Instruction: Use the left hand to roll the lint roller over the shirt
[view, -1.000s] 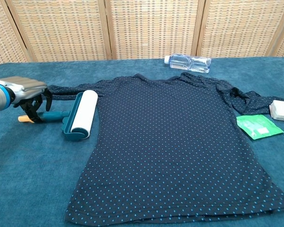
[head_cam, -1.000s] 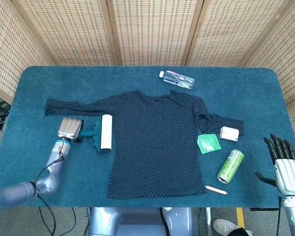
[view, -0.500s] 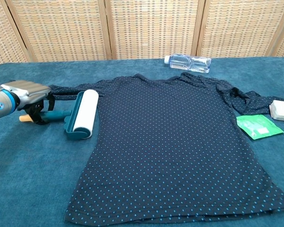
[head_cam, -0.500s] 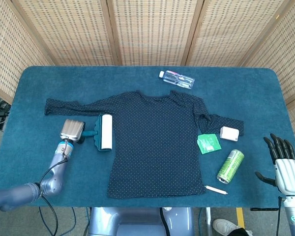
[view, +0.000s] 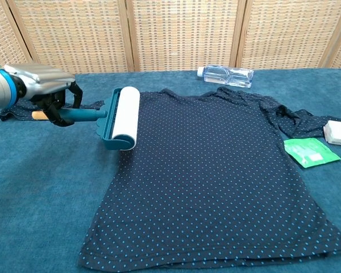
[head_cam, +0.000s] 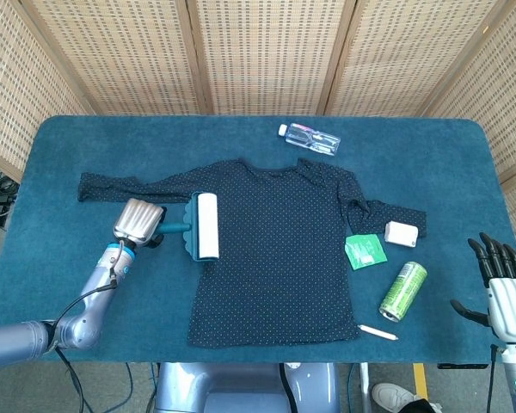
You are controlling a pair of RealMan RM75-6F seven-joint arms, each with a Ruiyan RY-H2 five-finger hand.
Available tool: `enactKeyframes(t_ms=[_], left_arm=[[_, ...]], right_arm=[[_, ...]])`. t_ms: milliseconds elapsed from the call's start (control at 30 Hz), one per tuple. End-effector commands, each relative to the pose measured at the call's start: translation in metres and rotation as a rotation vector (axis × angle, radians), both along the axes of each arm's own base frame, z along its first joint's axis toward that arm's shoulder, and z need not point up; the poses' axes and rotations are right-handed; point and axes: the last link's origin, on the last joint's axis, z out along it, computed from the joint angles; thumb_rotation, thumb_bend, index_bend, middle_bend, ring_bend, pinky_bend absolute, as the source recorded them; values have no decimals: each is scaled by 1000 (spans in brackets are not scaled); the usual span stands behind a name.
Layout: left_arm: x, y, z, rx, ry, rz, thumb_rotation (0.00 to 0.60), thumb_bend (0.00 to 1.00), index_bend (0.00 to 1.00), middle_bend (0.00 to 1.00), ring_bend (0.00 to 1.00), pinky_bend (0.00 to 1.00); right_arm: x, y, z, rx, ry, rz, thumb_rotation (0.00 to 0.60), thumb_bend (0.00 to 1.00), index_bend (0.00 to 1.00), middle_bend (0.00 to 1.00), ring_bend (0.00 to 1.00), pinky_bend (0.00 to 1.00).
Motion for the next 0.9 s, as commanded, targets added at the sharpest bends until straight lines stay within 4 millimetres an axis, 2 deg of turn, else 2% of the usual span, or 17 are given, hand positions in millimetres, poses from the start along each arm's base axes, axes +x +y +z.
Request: enactKeyframes(t_ms=[33, 300, 900], left_arm=[[18, 4, 6, -8, 20, 10, 600, 931, 892, 742, 638, 673], [41, 10, -7, -37, 74, 17, 600, 939, 905, 754, 648, 685], [62, 14, -28, -100, 275, 56, 600, 959, 908, 755, 649, 686]], right_arm=[[-2, -1, 1, 0, 0, -7, 600, 84, 0, 0, 0, 0], [-11, -5, 0, 12, -9, -49, 600, 84, 0, 0, 0, 0], [-21, -11, -4, 32, -16, -90, 600, 84, 0, 0, 0, 0]])
